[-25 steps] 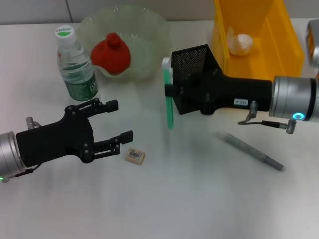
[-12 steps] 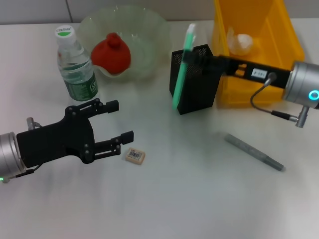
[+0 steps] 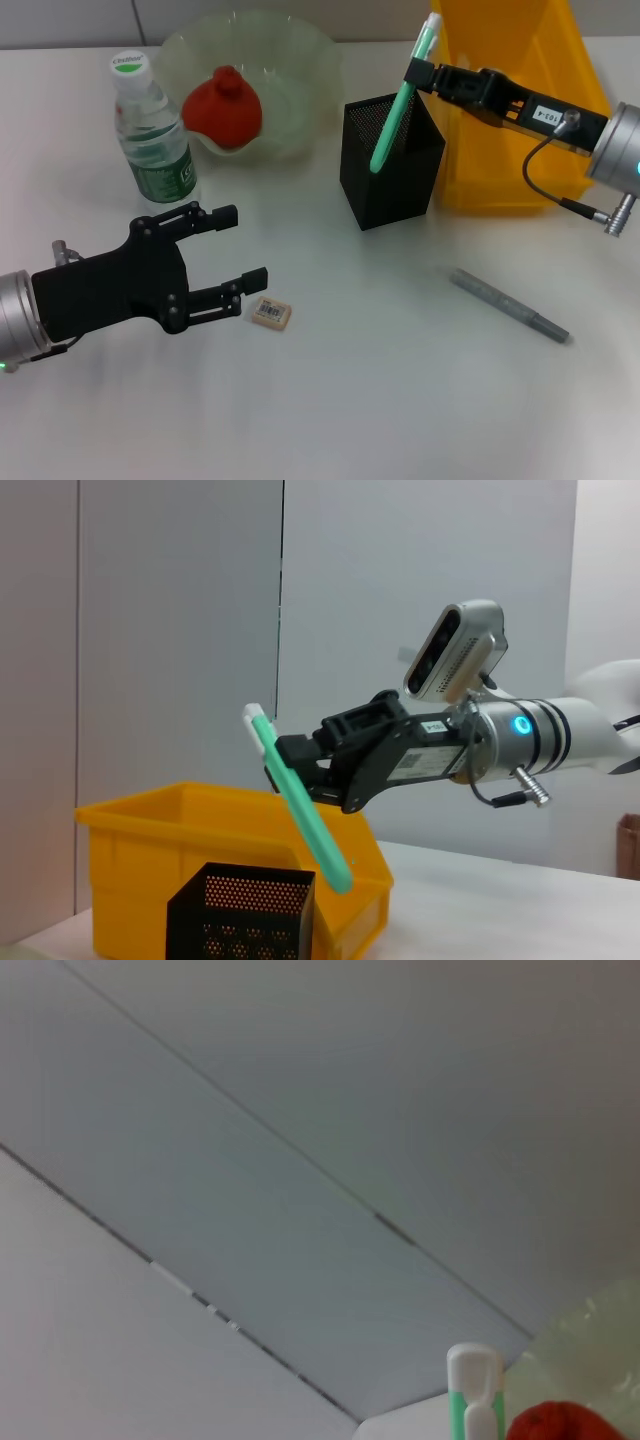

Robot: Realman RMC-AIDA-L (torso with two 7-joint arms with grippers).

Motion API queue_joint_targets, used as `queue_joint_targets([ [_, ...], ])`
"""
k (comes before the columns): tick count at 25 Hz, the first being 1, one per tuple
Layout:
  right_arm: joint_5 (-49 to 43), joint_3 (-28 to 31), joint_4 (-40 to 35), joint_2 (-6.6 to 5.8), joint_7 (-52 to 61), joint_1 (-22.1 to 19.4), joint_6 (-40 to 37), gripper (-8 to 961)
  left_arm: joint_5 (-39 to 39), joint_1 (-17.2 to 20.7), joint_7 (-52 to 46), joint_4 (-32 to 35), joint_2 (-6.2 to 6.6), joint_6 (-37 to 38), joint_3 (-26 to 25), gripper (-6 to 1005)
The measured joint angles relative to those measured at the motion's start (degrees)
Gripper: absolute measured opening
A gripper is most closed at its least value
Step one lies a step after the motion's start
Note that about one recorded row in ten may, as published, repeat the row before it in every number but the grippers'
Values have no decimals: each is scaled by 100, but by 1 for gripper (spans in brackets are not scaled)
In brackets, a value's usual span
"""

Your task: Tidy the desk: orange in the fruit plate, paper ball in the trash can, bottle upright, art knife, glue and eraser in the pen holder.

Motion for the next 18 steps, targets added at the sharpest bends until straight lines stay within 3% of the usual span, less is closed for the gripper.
queue_joint_targets([
  [18,-1,90,-29,3,164,128,719,197,-19,42,13,0,-1,35,-53,782],
])
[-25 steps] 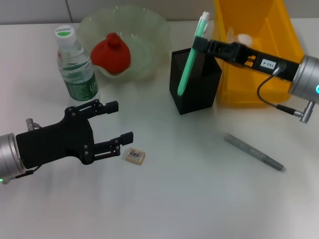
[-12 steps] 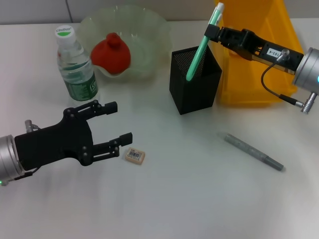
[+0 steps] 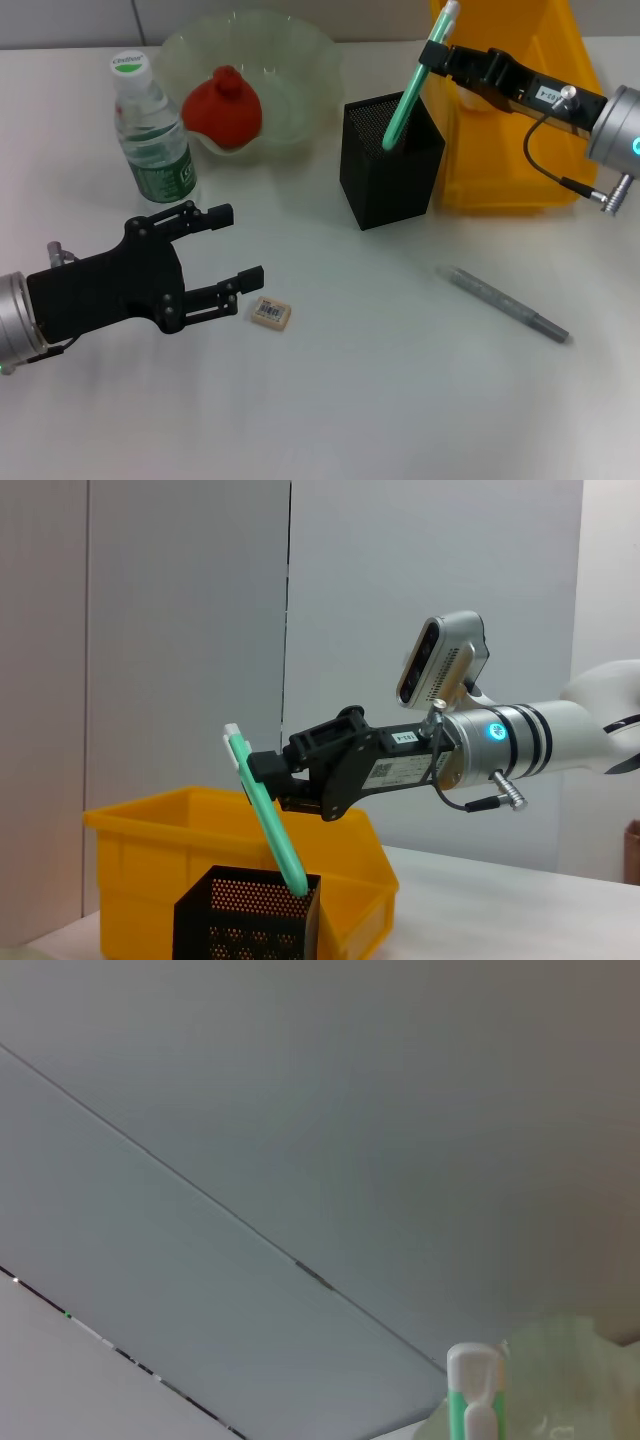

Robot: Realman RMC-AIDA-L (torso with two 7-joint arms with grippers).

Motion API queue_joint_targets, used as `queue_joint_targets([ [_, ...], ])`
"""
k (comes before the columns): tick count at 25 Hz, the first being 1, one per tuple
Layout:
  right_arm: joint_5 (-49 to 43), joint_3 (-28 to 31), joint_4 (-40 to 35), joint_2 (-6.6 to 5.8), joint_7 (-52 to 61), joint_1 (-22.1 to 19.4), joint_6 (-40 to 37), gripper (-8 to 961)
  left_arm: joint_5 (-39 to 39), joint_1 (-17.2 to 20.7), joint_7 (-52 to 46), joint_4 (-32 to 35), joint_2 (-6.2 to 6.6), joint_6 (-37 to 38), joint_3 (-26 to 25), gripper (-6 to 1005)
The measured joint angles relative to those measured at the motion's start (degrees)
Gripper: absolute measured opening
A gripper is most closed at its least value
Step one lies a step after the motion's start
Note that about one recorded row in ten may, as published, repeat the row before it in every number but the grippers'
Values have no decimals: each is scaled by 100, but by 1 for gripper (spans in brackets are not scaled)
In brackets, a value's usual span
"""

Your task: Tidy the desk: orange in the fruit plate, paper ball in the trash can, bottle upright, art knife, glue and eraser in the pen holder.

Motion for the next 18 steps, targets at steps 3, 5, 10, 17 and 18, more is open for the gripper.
queue_joint_targets([
  [3,0,0,-13,12,-177,35,107,200,-8,0,0,0,0,0,0,782],
  [5,0,0,-15,21,-349,71,160,201,-10,0,0,0,0,0,0,782],
  [10,0,-26,34,33,-982,147,290,206,-46,0,0,1,0,2,-1,782],
  [17,0,-65,84,68,-1675,176,364,213,-59,0,0,1,0,5,-9,782],
  [18,0,-68,105,71,-1821,191,387,214,-60,0,0,1,0,6,-9,782],
])
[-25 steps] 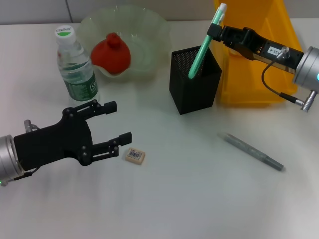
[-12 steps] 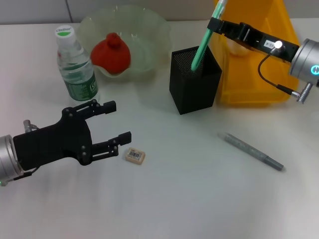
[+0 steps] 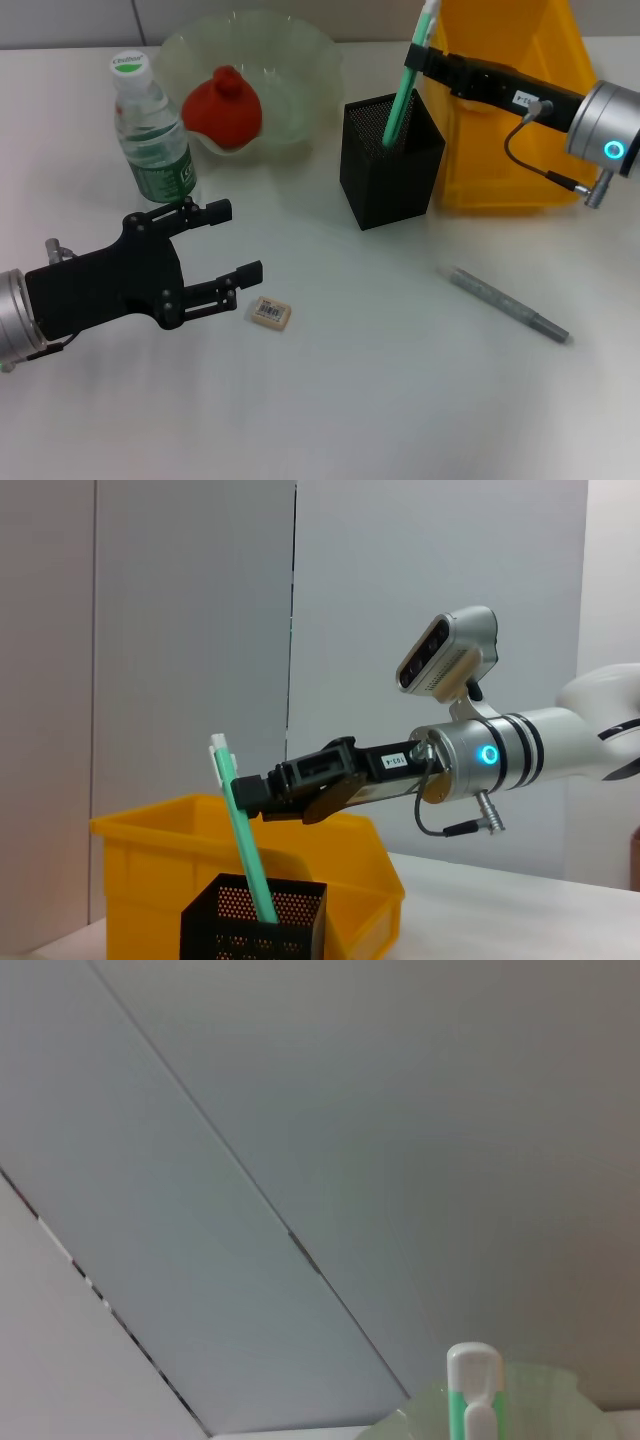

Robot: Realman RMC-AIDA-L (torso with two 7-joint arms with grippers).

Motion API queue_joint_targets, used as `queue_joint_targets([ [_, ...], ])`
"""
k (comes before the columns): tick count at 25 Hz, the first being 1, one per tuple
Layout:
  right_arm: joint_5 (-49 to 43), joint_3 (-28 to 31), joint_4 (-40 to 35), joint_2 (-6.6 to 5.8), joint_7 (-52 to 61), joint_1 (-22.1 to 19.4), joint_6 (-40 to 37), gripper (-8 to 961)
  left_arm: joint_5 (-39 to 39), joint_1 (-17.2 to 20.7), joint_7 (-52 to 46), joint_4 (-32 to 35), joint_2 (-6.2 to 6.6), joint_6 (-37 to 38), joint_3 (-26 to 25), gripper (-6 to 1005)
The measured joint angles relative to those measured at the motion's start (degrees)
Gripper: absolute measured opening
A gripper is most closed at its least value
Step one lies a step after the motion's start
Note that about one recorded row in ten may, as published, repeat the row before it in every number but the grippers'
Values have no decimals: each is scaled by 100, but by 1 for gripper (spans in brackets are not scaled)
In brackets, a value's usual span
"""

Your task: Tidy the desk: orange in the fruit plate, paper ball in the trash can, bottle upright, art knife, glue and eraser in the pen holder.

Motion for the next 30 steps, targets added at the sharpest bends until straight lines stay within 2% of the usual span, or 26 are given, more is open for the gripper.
queue_joint_targets([
  [9,0,7,410,21,-1622,136,45,222,0,0,0,0,0,1,-9,782],
  [19,204,-3,557,36,-2726,85,-176,231,0,0,0,-2,0,-1,-51,782],
  [30,236,-16,677,36,-3370,76,-197,242,1,-18,-19,0,0,-2,-62,781],
])
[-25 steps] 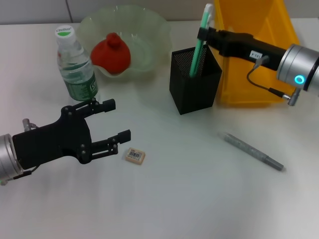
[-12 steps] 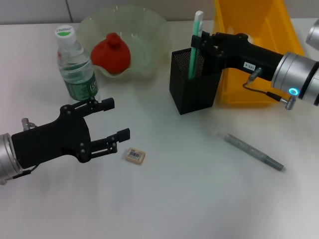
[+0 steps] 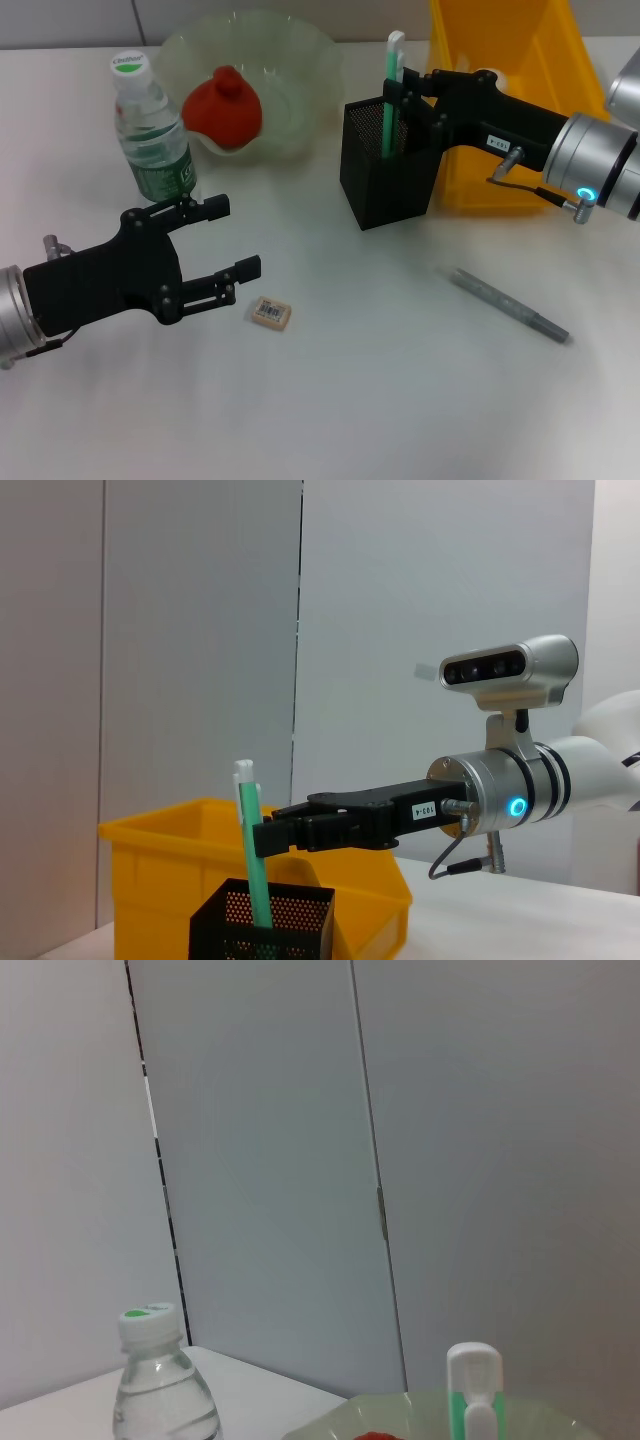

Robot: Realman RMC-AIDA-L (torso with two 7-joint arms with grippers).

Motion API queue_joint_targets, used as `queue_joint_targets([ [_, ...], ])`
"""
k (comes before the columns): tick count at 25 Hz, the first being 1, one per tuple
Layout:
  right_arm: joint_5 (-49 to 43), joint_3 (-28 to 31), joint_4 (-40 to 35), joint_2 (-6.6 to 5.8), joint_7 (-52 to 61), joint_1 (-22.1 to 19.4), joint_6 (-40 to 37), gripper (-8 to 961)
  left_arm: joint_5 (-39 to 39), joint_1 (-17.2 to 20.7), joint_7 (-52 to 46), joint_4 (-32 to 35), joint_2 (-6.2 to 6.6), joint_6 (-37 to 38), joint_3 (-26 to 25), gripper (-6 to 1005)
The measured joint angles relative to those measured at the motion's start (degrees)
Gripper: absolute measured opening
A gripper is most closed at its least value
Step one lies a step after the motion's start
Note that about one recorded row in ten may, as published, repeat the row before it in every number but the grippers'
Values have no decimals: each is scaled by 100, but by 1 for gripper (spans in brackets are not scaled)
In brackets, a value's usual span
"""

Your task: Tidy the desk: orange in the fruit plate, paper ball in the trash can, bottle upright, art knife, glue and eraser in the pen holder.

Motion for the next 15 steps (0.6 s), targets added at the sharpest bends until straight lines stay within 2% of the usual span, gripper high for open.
queue_joint_targets([
  [15,2,5,4,0,-75,-9,-10,256,0,2,-8,0,0,11,-5,781],
])
